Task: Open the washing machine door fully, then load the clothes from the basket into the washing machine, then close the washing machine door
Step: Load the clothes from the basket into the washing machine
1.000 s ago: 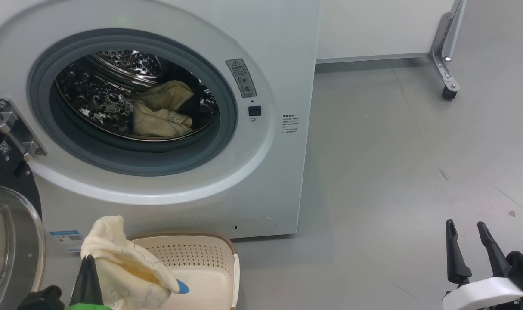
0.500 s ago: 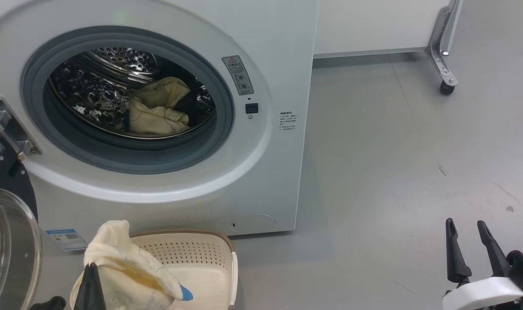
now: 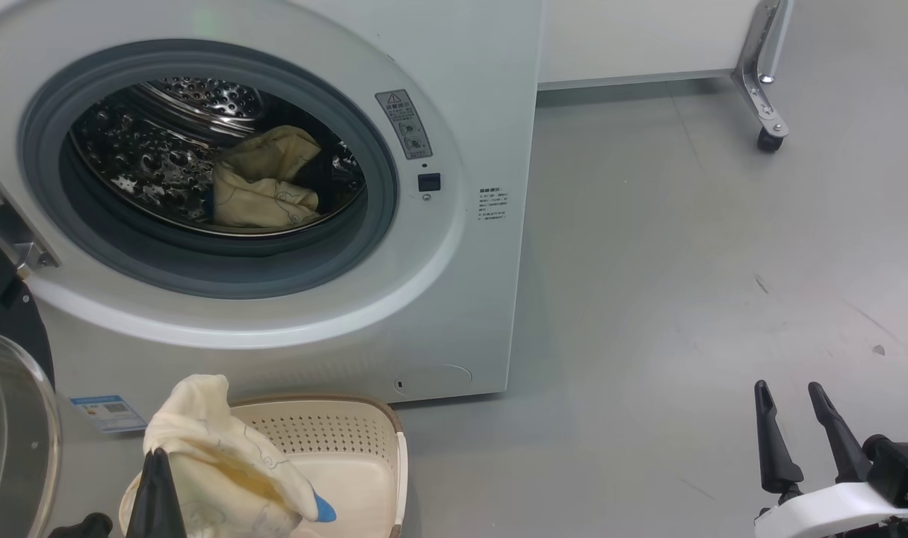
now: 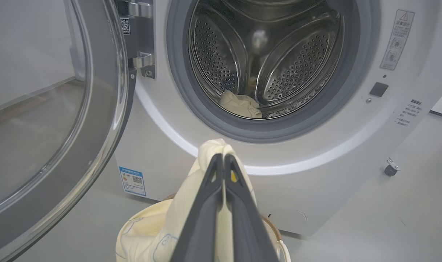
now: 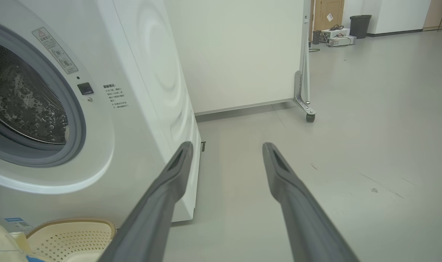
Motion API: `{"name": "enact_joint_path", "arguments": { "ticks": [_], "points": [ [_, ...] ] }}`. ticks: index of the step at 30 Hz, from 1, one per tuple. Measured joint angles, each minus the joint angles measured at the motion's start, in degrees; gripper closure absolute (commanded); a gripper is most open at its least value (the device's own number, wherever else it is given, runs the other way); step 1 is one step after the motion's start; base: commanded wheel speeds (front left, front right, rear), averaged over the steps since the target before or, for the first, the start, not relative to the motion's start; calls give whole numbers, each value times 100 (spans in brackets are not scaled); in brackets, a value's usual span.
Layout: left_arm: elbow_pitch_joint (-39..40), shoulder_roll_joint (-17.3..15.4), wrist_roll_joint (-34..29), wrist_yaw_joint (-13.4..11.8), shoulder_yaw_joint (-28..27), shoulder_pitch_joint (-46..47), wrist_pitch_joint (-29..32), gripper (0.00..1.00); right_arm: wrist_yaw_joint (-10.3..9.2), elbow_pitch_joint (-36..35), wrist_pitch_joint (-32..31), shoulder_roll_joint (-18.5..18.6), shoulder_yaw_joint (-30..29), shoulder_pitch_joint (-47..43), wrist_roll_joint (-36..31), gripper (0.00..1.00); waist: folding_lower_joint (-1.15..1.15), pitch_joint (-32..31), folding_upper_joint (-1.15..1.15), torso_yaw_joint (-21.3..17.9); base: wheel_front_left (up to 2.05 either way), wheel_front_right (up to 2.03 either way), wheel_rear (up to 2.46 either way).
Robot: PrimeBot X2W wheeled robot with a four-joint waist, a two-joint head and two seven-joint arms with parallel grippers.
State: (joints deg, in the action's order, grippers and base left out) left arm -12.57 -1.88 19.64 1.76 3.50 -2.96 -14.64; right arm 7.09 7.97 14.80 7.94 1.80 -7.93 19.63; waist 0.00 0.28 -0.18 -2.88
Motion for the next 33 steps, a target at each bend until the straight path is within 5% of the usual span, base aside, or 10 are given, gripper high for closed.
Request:
{"name": "enact_joint_path", "arguments": {
  "ticks": [15,33],
  "points": [
    [438,-2,238,-276,21,139,0,100,-1,-69,0,-99,201,177,0,0,0,439,0,-274,0,0,0],
    [682,-260,-68,-454,-318,2003,0,100,0,-102,0,-269,382,796,56,0,0,1327,0,-853,0,0,0]
  ]
}}
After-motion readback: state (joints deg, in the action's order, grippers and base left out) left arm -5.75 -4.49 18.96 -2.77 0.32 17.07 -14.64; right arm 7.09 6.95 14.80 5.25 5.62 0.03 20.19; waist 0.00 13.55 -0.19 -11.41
